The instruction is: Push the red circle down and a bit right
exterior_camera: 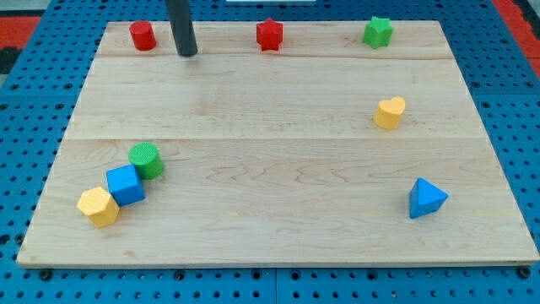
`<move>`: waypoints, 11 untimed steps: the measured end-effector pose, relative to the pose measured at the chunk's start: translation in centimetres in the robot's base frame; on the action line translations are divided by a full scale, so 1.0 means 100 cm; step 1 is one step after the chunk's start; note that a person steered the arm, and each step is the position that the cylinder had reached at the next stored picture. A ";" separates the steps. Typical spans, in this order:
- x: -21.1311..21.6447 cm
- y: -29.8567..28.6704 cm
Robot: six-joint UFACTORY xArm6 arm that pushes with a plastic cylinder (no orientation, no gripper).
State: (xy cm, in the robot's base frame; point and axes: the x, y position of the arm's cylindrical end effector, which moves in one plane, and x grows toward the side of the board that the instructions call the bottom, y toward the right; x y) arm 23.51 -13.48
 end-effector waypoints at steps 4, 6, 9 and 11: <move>-0.012 -0.104; 0.044 -0.137; 0.074 -0.111; 0.107 -0.127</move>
